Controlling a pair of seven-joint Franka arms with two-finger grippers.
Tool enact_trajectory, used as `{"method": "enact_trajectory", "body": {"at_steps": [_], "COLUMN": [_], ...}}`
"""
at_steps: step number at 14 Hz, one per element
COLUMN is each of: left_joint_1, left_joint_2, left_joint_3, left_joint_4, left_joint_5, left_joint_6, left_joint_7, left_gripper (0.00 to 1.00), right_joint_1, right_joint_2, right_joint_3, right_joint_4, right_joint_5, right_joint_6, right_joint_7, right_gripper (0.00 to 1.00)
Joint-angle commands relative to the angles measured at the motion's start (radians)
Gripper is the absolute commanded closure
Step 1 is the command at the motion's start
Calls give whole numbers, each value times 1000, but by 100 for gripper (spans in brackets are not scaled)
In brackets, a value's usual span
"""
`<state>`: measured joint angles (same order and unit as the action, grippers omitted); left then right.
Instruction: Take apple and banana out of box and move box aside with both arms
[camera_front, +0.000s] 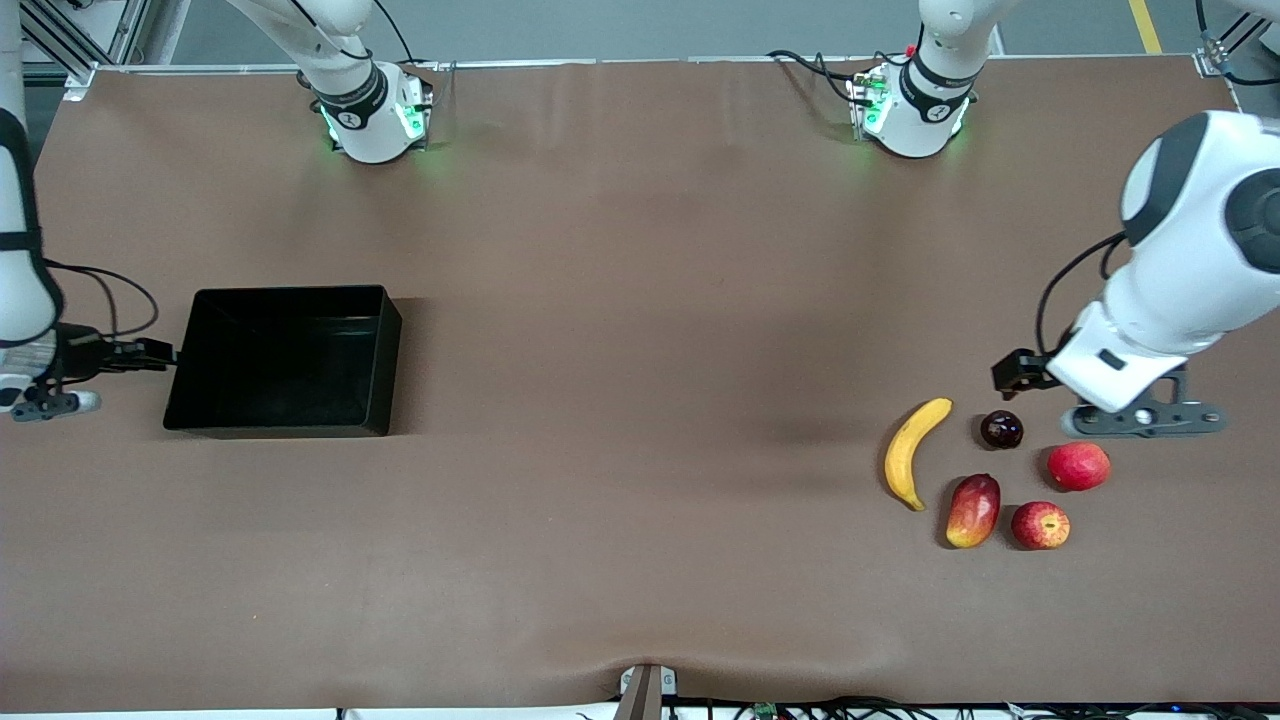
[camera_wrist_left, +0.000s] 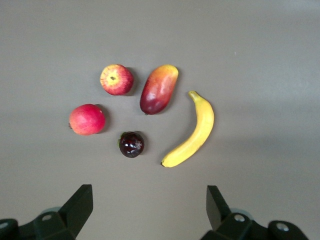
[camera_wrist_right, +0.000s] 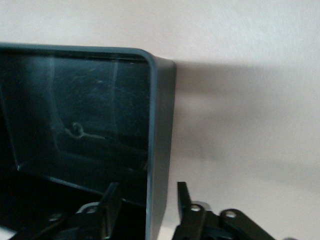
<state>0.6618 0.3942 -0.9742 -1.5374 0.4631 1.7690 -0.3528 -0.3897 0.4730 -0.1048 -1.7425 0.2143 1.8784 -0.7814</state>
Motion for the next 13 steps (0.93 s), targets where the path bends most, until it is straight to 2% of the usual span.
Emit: {"method": "enact_trajectory", "body": {"at_steps": [1,2,4,9,11,12,13], "left_joint_1": [4,2,5,2,-16,-57,-108], "left_joint_2": [-15,-14,-15,-18,-64,-83,-99], "left_joint_3": [-11,-14,-9,-11,3,24,81], "left_joint_4": [40,62,92,106,106,106,106], "left_joint_5": [-27,-58,-151,-152,-150,-152,-149], "left_joint_6": [-60,-89,-138,-158,-158,-158,-158], "left_joint_7": [-3,-3,-3,5,6,0,5], "left_gripper": [0,0,0,0,0,0,0], "right_joint_1": [-46,-41,-6,75,113,112,124], "right_joint_2": [-8,-5,-4,-8,-14,-16,-20], "right_joint_3": [17,19,19,20,25,27,17], "right_joint_4": [165,217,320,550,564,566,566], "right_joint_5": [19,20,10,14,31,95,143], "right_joint_6": [-96,-90,-97,-93,-96,-97,-107], "right_joint_7": [-290,-388,-430,-429,-434,-424,-383], "right_gripper": [0,0,0,0,0,0,0]}}
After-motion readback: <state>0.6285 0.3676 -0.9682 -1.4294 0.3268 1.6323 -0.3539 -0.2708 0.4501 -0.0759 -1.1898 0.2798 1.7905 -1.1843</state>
